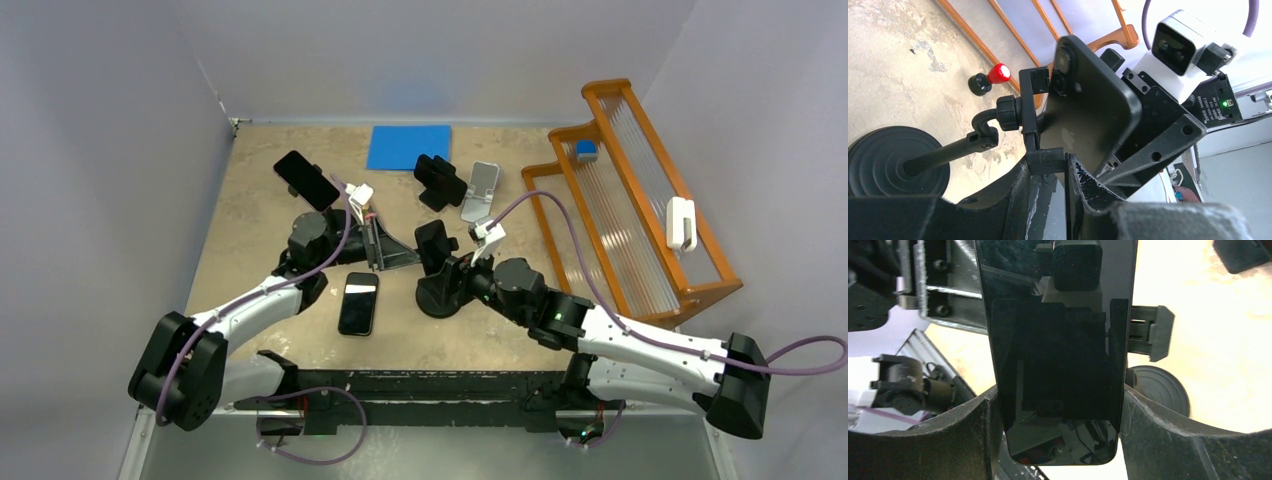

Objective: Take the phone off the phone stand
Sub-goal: Remove the phone from the phone stand, then pick up the phone stand at the center of the board.

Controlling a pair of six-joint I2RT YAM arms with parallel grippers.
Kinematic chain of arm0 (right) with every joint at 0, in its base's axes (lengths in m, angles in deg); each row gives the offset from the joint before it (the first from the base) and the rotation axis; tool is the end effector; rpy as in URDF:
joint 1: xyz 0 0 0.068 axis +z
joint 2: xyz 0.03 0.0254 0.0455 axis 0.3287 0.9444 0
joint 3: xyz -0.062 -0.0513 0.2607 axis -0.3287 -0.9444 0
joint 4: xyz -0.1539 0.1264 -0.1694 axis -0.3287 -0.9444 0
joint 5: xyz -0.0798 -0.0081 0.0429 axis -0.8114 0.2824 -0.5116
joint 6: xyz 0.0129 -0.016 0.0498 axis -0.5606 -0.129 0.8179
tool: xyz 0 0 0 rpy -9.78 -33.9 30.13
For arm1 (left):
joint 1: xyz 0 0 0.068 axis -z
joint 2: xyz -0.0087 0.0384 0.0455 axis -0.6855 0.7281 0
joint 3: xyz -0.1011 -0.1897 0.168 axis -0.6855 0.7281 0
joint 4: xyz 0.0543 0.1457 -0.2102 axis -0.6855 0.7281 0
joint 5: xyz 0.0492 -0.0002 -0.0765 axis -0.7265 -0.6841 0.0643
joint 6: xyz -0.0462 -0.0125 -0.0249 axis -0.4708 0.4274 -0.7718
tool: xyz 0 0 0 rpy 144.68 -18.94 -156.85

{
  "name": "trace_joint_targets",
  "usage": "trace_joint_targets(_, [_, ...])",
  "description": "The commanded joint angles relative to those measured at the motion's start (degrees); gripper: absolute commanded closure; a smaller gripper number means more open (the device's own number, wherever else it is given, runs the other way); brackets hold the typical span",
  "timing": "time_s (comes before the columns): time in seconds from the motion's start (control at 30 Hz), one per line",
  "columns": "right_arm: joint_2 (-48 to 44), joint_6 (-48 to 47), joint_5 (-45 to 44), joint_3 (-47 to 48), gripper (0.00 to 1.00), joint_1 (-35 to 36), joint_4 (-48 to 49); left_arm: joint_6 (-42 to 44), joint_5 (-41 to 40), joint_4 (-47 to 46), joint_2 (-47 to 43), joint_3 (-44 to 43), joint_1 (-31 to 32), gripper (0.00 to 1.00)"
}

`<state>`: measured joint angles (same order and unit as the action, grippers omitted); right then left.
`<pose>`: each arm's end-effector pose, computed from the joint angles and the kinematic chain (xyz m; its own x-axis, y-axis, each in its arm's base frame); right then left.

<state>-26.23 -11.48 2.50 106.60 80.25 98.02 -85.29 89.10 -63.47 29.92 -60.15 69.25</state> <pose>0.1176 0.1931 0.2913 -0.4189 0.2363 -0.8768 -0.5868 0.6664 0.4600 0.2134 -0.1341 0.2493 -0.8426 -0.2143 -0.4940 0.4788 0.1216 -0.8694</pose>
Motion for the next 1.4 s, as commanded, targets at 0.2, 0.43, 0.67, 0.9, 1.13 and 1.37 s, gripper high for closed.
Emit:
trace_joint_targets(0.2, [-6.29, -0.62, 7.46, 5.25, 1.0, -0.19, 4.09, 4.41, -0.15, 7.9, -2.33, -4.84, -0.23, 0.68])
trace_joint_targets(0.43, [-8.35, -2.19, 8.39, 9.42, 1.0, -0.22, 0.27, 6.24, -1.87, 16.1, -5.91, -10.08, -0.23, 0.43])
trace_joint_targets(0.67, [-6.74, -7.67, 4.96, 15.89, 1.0, -0.18, -2.51, 12.92, -12.68, 32.89, -15.07, -15.94, -0.23, 0.39])
trace_joint_targets(0.9, [-0.95, -10.49, -4.18, 22.31, 1.0, -0.15, -1.32, 16.46, -30.02, 35.11, -28.25, -14.97, -0.23, 0.38])
trace_joint_targets(1.13, [6.8, -10.33, -12.43, 28.61, 1.0, -0.11, -2.34, 17.95, -29.24, 35.74, -27.93, -21.21, -0.23, 0.29])
trace_joint_targets(1.37, [11.65, -10.84, -14.89, 32.12, 1.0, 1.25, -3.09, 17.24, -24.71, 36.55, -20.08, -27.86, -0.23, 0.29])
